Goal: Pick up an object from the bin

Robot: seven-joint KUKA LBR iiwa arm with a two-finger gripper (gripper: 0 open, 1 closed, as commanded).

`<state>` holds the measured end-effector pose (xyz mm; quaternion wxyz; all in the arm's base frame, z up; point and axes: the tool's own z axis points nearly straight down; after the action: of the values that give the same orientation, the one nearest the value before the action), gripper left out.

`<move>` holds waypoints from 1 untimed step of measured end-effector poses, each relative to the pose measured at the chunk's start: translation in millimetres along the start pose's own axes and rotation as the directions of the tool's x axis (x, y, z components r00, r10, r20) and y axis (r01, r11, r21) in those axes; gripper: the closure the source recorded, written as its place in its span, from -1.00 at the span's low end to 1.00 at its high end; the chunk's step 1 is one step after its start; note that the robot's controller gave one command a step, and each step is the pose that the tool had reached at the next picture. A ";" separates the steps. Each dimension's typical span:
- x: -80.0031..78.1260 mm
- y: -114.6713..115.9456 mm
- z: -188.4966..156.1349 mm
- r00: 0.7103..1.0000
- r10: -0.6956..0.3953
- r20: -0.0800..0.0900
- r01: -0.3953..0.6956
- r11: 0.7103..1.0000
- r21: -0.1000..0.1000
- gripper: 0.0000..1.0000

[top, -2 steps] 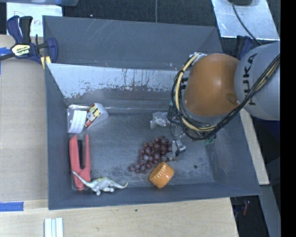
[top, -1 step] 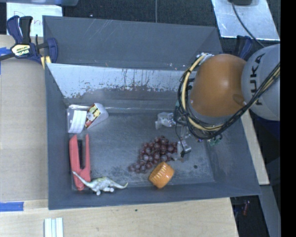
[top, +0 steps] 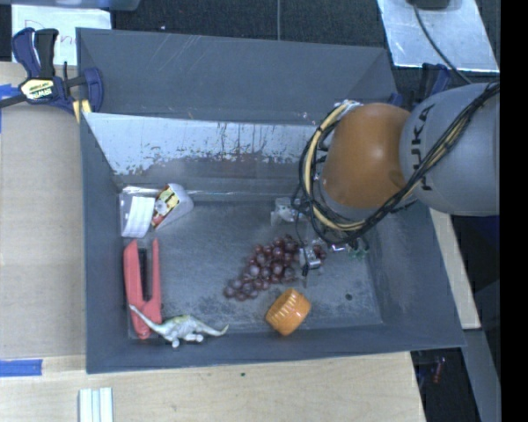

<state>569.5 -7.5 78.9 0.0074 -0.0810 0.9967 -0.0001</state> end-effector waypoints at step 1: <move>-7.0 11.3 6.6 0.998 -0.057 0.008 0.057 0.998 0.004 1.00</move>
Offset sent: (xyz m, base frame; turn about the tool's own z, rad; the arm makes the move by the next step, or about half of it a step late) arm 0.0000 0.0000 0.0000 0.0000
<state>574.7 4.8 72.4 0.0116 -0.1093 0.9939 -0.0021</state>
